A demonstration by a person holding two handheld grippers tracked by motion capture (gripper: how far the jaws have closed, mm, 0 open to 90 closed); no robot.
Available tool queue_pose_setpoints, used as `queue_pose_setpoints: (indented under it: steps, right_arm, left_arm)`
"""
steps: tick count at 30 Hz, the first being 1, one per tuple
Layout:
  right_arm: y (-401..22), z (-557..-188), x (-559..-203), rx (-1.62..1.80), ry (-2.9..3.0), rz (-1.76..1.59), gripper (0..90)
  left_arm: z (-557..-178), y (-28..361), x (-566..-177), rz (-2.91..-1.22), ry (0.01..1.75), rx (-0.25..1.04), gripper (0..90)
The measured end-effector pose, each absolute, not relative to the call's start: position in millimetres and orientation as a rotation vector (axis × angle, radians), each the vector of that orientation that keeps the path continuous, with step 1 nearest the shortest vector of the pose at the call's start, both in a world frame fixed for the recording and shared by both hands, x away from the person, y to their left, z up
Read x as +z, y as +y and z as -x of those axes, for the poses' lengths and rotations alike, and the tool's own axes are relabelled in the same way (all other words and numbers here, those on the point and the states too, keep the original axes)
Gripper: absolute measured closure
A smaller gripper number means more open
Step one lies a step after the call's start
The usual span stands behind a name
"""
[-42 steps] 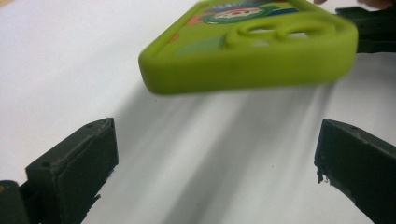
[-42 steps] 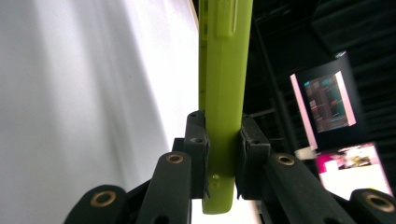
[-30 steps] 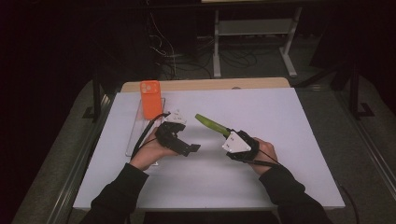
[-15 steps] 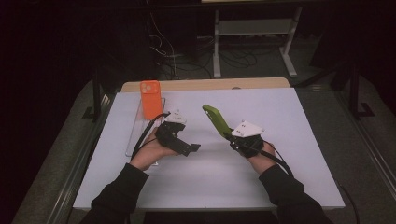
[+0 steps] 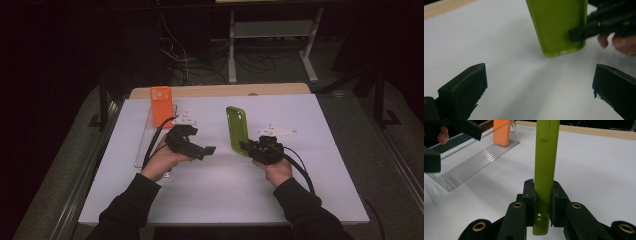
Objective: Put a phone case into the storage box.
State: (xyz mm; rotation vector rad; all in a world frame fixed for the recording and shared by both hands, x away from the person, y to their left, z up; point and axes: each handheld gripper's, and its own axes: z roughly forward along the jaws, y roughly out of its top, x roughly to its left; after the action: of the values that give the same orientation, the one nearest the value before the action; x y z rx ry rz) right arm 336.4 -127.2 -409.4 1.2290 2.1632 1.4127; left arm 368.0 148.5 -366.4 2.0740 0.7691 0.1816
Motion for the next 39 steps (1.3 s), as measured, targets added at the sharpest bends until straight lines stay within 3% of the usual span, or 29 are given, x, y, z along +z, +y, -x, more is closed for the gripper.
queue_pose_setpoints:
  steps: [14, 36, 39]
  right_arm:
    - [-113, -331, -408, 1.408, 2.182, -1.162, 76.0]
    - [-106, -328, -408, 1.413, 2.197, -1.116, 76.0]
    - [-106, -328, -408, 1.404, 2.199, -1.125, 76.0]
  left_arm:
    - [-389, 117, -349, -1.933, 0.763, 0.161, 0.0]
    - [-404, 90, -352, -1.876, 0.782, 0.118, 0.0]
    - [-404, 90, -351, -1.875, 0.795, 0.143, 6.3]
